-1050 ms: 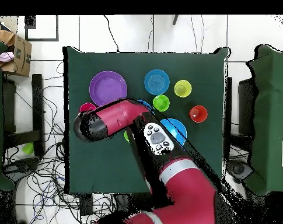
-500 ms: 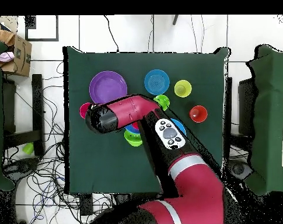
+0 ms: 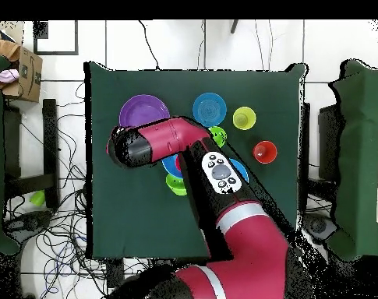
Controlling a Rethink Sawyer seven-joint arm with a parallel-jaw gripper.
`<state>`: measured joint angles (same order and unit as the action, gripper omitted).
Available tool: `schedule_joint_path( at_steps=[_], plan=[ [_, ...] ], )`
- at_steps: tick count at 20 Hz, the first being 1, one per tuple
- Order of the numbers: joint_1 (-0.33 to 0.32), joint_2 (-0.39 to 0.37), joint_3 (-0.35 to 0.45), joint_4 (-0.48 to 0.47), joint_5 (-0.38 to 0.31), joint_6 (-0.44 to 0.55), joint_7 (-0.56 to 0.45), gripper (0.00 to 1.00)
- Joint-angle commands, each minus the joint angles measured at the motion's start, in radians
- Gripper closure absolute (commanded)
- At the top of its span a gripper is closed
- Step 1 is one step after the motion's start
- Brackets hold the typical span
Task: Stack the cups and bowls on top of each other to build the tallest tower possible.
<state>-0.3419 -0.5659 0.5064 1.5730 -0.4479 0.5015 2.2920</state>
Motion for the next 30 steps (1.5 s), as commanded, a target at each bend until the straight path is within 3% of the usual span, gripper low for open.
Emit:
schedule_joint_path(
  at_steps=[1,6,11,17,24,30],
  plan=[
    [0.008,0.099,-0.07,-0.119,-0.048,0.114,-0.077,0.0],
    [0.02,0.121,-0.066,-0.154,-0.069,0.114,-0.111,0.0],
    [0.106,0.141,-0.116,-0.191,-0.06,0.098,-0.016,0.0],
    [0.166,0.133,-0.149,-0.175,-0.02,0.093,0.037,0.0],
    [0.18,0.115,-0.164,-0.127,0.007,0.057,0.054,0.0],
    [0.166,0.164,-0.174,-0.189,-0.007,0.03,0.02,0.0]
  ],
)
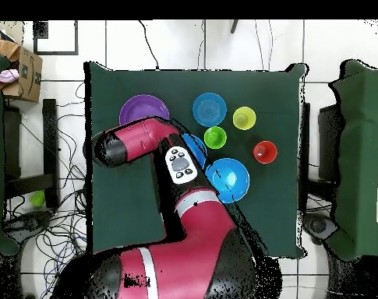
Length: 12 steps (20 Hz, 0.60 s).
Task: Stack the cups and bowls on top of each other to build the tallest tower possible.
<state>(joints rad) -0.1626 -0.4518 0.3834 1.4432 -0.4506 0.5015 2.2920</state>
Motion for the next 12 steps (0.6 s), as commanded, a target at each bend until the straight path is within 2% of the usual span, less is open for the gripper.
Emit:
schedule_joint_path(
  at_steps=[1,12],
  plan=[
    [-0.018,0.052,-0.05,-0.063,-0.007,0.03,0.012,0.0],
    [0.007,0.084,-0.089,-0.104,-0.04,0.007,0.009,0.0]
  ],
)
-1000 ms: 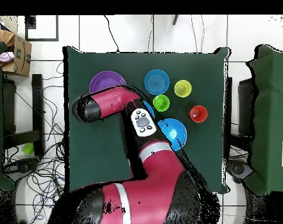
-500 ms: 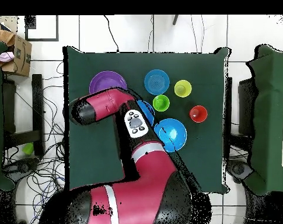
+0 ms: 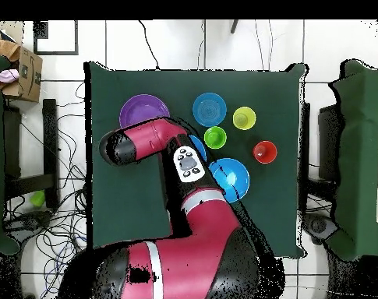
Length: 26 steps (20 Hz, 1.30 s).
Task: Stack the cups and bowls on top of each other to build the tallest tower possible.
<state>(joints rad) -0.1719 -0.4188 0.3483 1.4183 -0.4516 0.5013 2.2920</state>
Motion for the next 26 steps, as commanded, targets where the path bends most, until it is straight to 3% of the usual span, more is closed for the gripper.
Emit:
schedule_joint_path(
  at_steps=[1,4,11,18,22,26],
  plan=[
    [0.017,0.051,-0.056,-0.077,-0.035,0.002,0.016,0.0],
    [-0.002,0.037,-0.049,-0.071,-0.033,0.015,-0.016,0.0],
    [-0.109,-0.027,0.031,-0.088,-0.026,0.217,-0.266,0.0],
    [-0.153,-0.027,0.083,-0.088,-0.024,0.251,-0.284,0.0],
    [-0.183,-0.041,0.127,-0.102,0.005,0.34,-0.319,0.0],
    [-0.199,-0.029,0.158,-0.122,0.004,0.363,-0.325,0.0]
  ],
)
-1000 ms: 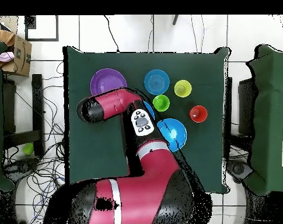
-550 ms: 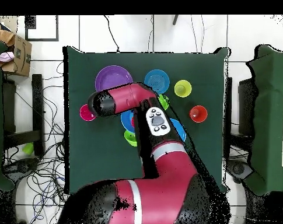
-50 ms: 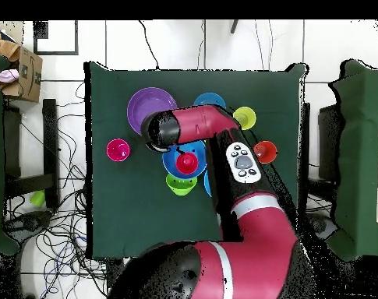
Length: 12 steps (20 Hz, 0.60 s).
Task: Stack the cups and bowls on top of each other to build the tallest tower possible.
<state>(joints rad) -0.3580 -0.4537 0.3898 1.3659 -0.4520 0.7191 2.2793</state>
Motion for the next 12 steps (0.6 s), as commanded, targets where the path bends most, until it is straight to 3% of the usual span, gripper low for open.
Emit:
schedule_joint_path(
  at_steps=[1,12],
  plan=[
    [-0.016,0.009,0.123,-0.073,0.004,0.149,-0.312,0.0],
    [-0.016,0.012,0.136,-0.108,-0.031,0.153,-0.299,0.0]
  ],
)
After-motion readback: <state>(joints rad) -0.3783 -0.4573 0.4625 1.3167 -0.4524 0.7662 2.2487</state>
